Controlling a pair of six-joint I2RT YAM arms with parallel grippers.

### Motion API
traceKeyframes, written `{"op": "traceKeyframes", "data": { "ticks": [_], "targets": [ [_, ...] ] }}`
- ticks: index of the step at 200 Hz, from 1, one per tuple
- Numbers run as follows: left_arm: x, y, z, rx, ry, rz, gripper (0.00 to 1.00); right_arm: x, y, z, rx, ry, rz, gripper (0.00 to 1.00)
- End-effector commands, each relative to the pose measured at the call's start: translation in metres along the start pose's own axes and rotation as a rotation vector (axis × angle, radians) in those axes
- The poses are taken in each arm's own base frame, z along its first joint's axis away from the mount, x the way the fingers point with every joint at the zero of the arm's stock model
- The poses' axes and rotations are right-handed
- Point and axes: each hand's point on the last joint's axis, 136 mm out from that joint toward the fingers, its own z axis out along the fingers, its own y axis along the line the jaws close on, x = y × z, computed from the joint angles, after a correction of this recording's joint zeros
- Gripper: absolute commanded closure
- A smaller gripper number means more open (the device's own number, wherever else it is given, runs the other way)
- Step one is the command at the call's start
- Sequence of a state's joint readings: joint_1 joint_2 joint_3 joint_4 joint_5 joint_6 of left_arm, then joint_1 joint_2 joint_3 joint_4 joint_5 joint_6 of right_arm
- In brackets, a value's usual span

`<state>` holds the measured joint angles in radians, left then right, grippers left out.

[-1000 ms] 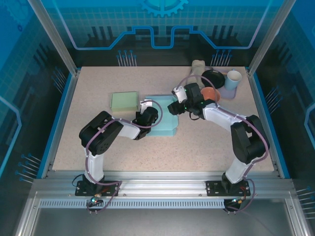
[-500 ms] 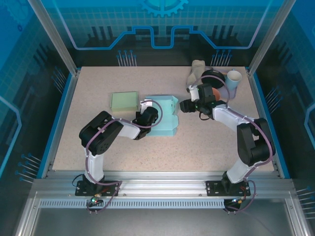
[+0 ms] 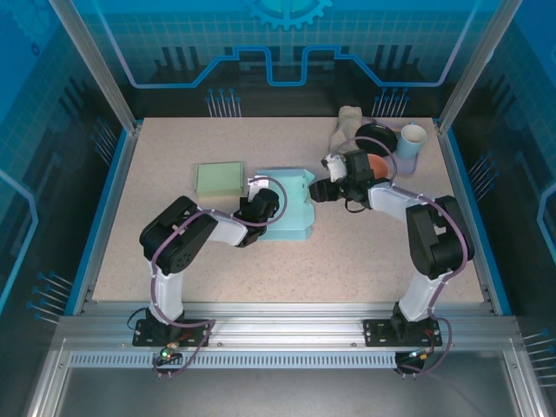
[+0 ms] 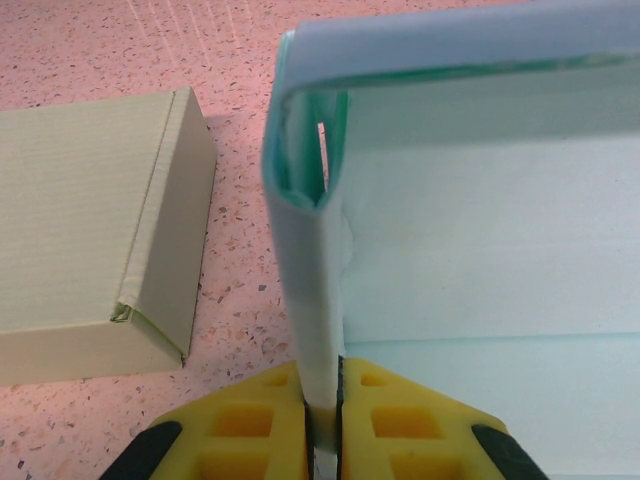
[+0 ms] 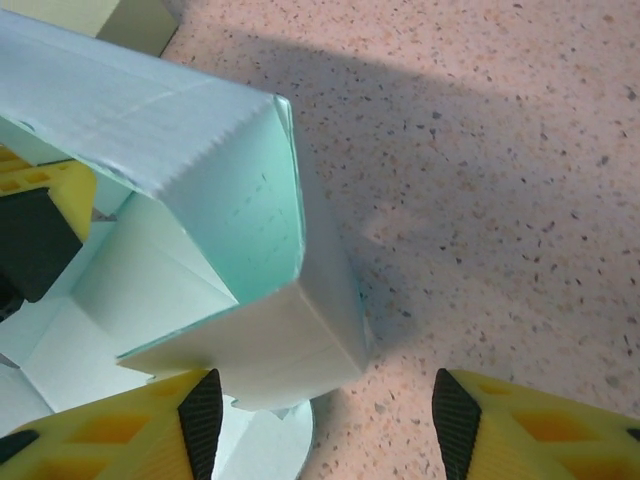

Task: Fold the paper box

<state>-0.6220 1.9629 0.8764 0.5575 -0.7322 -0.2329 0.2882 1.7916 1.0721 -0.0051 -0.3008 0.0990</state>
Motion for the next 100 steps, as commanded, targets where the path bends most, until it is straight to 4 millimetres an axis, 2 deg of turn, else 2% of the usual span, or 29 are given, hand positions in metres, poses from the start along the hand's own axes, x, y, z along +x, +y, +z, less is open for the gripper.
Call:
{"op": "traceKeyframes", "data": {
  "ticks": [1, 100],
  "targets": [
    [0.014, -0.003, 0.002, 0.015, 0.048, 0.060, 0.87, -0.012, 0.010, 0.009, -0.054, -0.019, -0.043, 0.41],
    [0.014, -0.002, 0.001, 0.016, 0.046, 0.059, 0.87, -0.014, 0.022, 0.031, -0.094, -0.016, -0.124, 0.45]
  ]
}}
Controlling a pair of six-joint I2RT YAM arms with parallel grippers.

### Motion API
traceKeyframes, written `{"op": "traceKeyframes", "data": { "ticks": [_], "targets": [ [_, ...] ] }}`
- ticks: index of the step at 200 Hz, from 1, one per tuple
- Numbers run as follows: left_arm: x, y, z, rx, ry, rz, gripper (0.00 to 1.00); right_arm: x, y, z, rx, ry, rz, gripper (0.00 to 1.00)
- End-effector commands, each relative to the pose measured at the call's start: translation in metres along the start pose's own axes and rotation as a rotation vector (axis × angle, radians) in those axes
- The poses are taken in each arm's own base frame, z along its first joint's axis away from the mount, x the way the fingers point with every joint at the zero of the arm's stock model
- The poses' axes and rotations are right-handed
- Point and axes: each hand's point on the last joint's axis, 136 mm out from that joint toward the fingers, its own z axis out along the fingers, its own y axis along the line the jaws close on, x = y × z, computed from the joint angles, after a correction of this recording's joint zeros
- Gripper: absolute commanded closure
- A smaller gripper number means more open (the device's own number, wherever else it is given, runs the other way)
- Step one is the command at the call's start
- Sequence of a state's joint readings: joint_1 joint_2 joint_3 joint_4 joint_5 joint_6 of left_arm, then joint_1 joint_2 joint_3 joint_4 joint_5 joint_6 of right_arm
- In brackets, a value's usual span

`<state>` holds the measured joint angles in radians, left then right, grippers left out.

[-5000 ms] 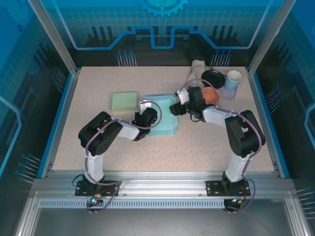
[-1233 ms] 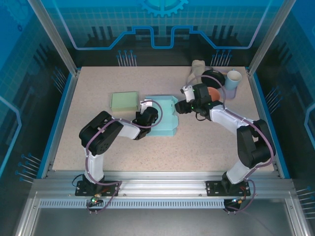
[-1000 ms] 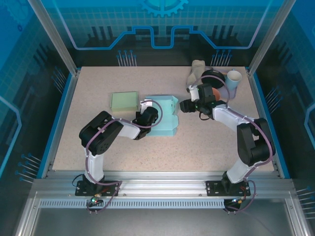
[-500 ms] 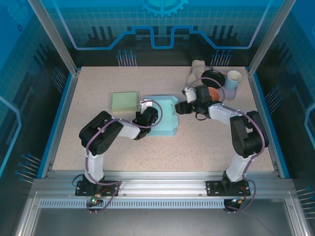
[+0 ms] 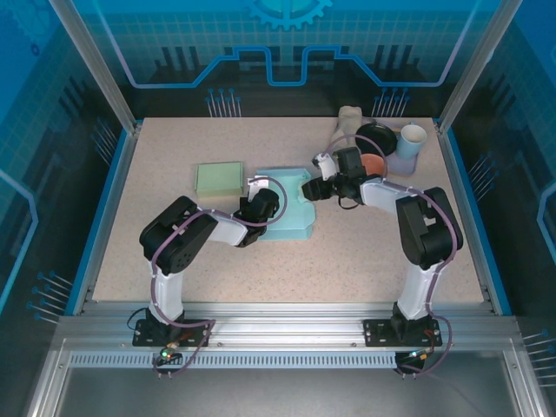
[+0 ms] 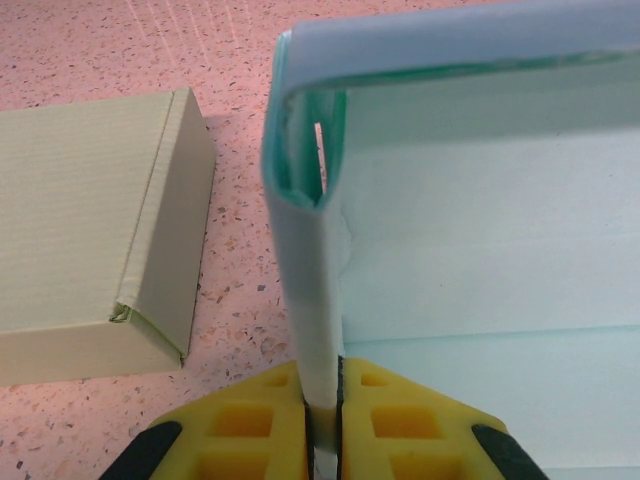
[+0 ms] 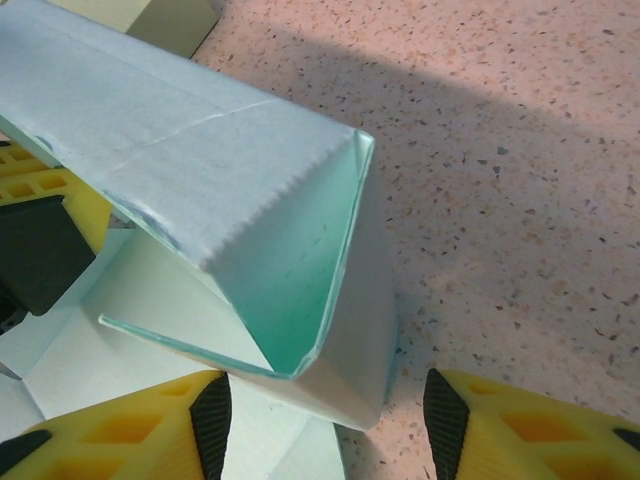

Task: Fold the paper box

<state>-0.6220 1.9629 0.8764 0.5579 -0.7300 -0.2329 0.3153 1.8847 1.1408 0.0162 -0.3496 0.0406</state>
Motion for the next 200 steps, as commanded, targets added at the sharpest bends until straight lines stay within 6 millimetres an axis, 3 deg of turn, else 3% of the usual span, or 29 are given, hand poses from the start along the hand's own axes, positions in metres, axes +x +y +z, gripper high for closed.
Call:
{"op": "traceKeyframes", "data": {
  "ticks": [1, 93, 139, 168, 200],
  "targets": [
    [0.014, -0.002, 0.001, 0.014, 0.045, 0.058, 0.87, -0.011, 0.009, 0.007, -0.025, -0.027, -0.050, 0.45],
    [0.015, -0.003, 0.001, 0.021, 0.048, 0.058, 0.87, -0.024, 0.002, 0.015, 0.098, -0.055, -0.059, 0.51],
    [0.016, -0.002, 0.001, 0.029, 0.054, 0.055, 0.87, -0.029, 0.010, 0.025, 0.160, -0.080, -0.093, 0.55],
    [0.015, -0.001, 0.002, 0.039, 0.059, 0.042, 0.87, -0.033, 0.014, 0.029, 0.202, -0.100, -0.099, 0.62],
    [0.016, 0.002, 0.003, 0.047, 0.071, 0.021, 0.87, -0.037, 0.013, 0.031, 0.302, -0.125, -0.110, 0.62]
  ]
}}
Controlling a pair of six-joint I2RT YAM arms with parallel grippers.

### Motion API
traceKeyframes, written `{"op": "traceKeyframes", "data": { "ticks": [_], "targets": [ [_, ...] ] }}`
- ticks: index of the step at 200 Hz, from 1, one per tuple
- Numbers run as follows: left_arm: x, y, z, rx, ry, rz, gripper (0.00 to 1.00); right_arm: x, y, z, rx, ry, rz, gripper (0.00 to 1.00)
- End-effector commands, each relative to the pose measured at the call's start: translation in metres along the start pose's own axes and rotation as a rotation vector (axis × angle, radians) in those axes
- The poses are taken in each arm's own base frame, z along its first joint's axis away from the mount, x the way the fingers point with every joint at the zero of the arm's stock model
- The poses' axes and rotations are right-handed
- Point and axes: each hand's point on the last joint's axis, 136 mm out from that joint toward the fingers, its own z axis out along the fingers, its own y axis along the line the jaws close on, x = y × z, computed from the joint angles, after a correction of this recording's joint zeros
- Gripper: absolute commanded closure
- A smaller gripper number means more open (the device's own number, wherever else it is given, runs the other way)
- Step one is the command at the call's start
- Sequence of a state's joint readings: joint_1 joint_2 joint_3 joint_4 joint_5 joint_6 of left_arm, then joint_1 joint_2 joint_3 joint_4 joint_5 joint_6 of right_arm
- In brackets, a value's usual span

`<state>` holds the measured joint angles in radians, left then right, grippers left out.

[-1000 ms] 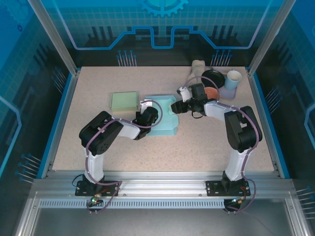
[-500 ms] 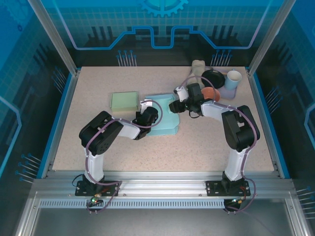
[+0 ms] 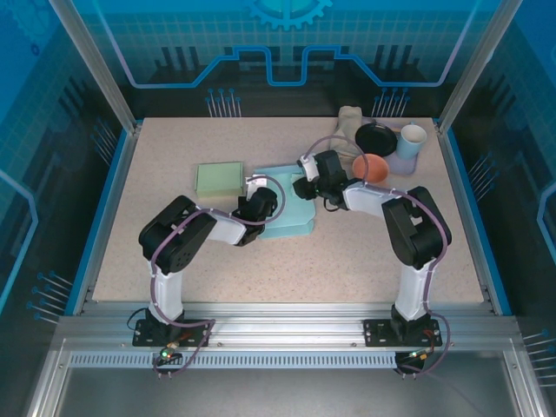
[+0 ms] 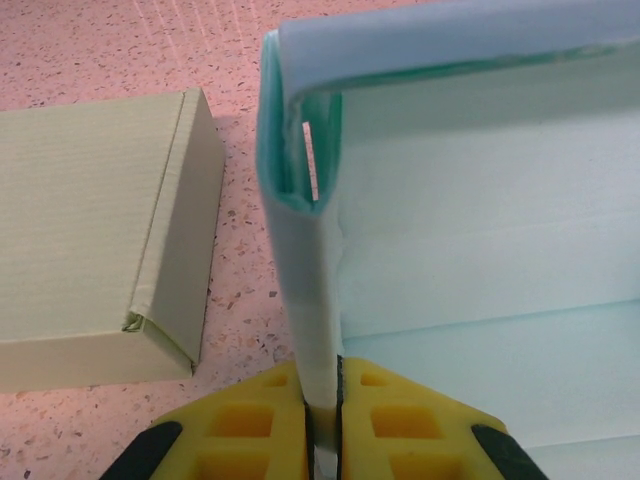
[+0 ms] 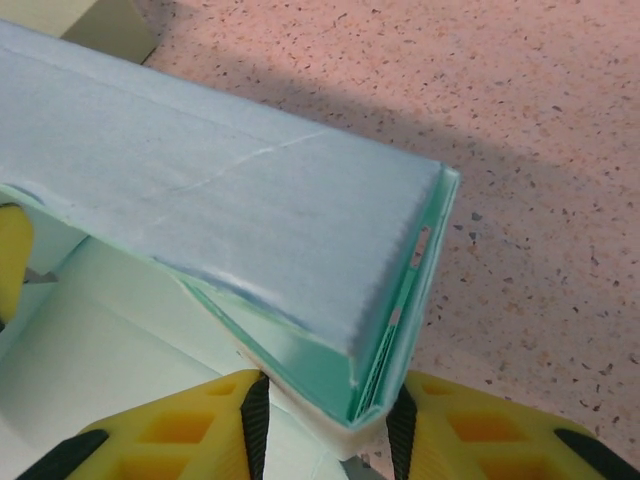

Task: Fold the paper box

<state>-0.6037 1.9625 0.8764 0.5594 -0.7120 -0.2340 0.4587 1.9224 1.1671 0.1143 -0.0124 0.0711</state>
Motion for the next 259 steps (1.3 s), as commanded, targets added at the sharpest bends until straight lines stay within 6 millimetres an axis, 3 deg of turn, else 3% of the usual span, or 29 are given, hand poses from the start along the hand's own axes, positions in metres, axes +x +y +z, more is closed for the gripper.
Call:
{"op": "traceKeyframes", "data": {
  "ticks": [1, 70, 144, 176, 189, 207, 231, 259],
  "targets": [
    [0.017, -0.002, -0.001, 0.044, 0.066, 0.032, 0.88, -0.020, 0.006, 0.006, 0.074, -0.071, -0.013, 0.62],
    [0.018, 0.004, 0.001, 0.063, 0.091, -0.014, 0.88, -0.029, -0.003, 0.003, 0.315, -0.118, -0.031, 0.73],
    [0.019, 0.006, 0.002, 0.067, 0.102, -0.032, 0.88, -0.027, -0.042, -0.021, 0.680, -0.119, 0.012, 0.71],
    [0.019, 0.007, 0.002, 0.063, 0.105, -0.033, 0.88, -0.027, -0.050, -0.027, 0.822, -0.091, -0.046, 0.70],
    [0.019, 0.007, 0.002, 0.063, 0.105, -0.034, 0.88, -0.030, -0.039, -0.020, 0.731, -0.115, -0.054, 0.69],
    [0.019, 0.006, 0.002, 0.065, 0.107, -0.034, 0.88, -0.034, -0.004, -0.004, 0.388, -0.173, -0.019, 0.65],
    [0.019, 0.005, 0.001, 0.080, 0.102, -0.035, 0.88, -0.037, 0.012, 0.004, 0.101, -0.191, 0.073, 0.64],
    [0.018, 0.004, 0.000, 0.113, 0.108, -0.043, 0.88, -0.042, 0.023, 0.004, -0.010, -0.210, 0.046, 0.63]
  ]
}}
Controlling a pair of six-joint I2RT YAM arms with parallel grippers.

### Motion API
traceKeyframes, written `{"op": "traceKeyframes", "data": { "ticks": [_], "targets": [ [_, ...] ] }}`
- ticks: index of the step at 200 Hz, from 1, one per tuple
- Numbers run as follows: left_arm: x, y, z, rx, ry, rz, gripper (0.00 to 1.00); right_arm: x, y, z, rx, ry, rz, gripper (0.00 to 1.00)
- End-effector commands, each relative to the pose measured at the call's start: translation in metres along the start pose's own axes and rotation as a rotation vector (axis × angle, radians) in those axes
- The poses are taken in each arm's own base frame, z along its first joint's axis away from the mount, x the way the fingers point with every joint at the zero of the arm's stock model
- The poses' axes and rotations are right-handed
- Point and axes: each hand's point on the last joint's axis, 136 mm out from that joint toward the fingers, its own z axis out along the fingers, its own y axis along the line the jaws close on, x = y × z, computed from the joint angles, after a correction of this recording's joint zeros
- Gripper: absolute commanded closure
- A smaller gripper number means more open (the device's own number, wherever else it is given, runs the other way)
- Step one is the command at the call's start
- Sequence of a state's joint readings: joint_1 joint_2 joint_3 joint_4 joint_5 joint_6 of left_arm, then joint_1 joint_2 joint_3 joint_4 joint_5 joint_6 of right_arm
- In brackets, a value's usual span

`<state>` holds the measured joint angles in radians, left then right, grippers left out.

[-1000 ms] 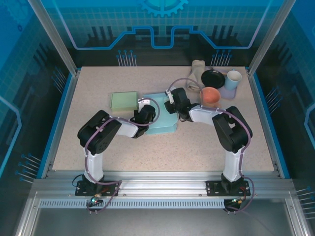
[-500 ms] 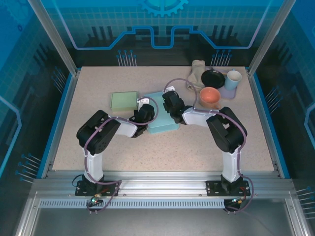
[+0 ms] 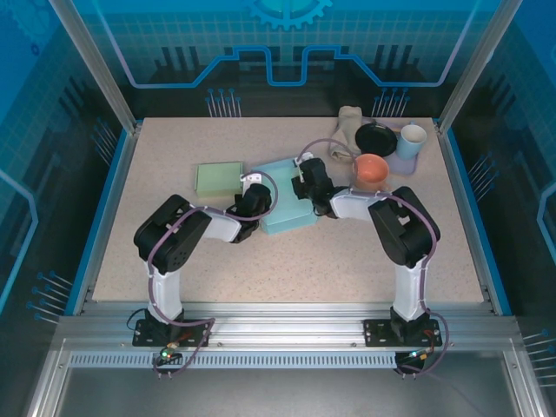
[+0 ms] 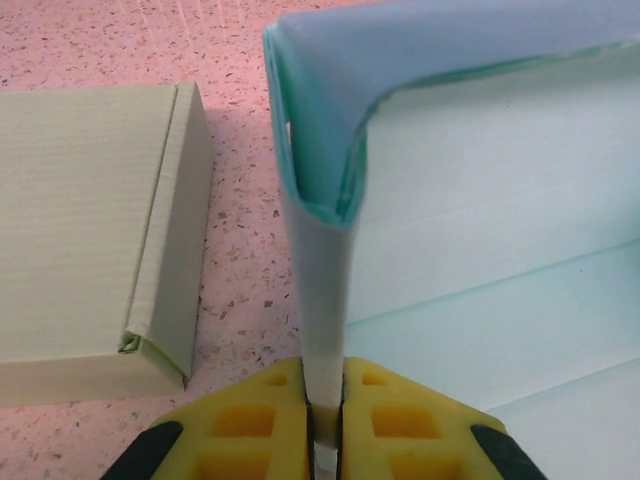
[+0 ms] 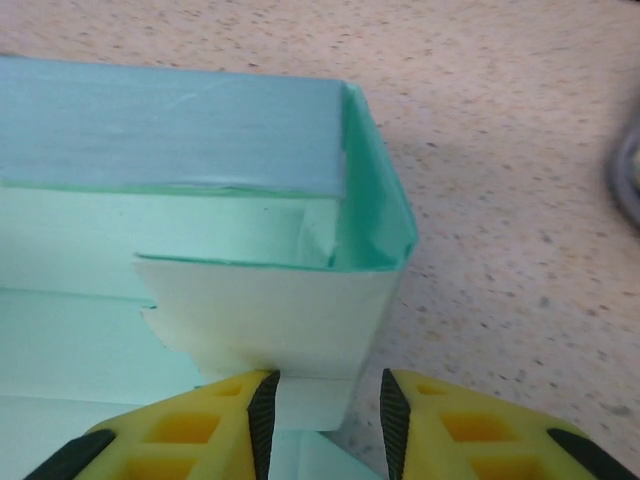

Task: Fold the paper box

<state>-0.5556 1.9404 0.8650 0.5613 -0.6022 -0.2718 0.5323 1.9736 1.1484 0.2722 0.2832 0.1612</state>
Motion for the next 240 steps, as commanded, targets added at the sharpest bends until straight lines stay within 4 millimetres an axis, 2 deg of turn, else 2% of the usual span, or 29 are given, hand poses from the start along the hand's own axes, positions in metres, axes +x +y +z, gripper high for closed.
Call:
{"op": "traceKeyframes", "data": {
  "ticks": [1, 29, 83, 135, 156, 179, 198, 216, 240],
  "targets": [
    [0.021, 0.002, -0.004, 0.046, 0.084, 0.022, 0.88, -0.032, 0.035, -0.013, -0.244, -0.102, 0.022, 0.63],
    [0.019, -0.002, -0.007, 0.101, 0.095, 0.010, 0.88, -0.033, 0.029, -0.013, -0.244, -0.105, 0.012, 0.64],
    [0.014, -0.025, -0.025, 0.268, 0.132, -0.025, 0.88, -0.036, 0.022, -0.021, -0.279, -0.143, -0.025, 0.64],
    [0.005, -0.025, -0.046, 0.318, 0.136, -0.049, 0.89, -0.030, 0.017, -0.029, -0.379, -0.119, -0.039, 0.58],
    [0.003, -0.026, -0.049, 0.326, 0.139, -0.051, 0.88, -0.029, 0.019, -0.035, -0.437, -0.090, -0.045, 0.53],
    [0.002, -0.026, -0.050, 0.327, 0.138, -0.053, 0.88, -0.031, 0.016, -0.038, -0.459, -0.072, -0.043, 0.52],
    [0.001, -0.024, -0.050, 0.316, 0.137, -0.056, 0.88, -0.022, 0.017, -0.042, -0.481, -0.039, -0.044, 0.55],
    [0.000, -0.020, -0.048, 0.289, 0.138, -0.070, 0.88, -0.020, 0.013, -0.043, -0.462, -0.032, -0.046, 0.62],
    [-0.001, -0.014, -0.047, 0.248, 0.146, -0.103, 0.88, -0.017, -0.005, -0.038, -0.318, -0.025, -0.039, 0.69]
  ]
}}
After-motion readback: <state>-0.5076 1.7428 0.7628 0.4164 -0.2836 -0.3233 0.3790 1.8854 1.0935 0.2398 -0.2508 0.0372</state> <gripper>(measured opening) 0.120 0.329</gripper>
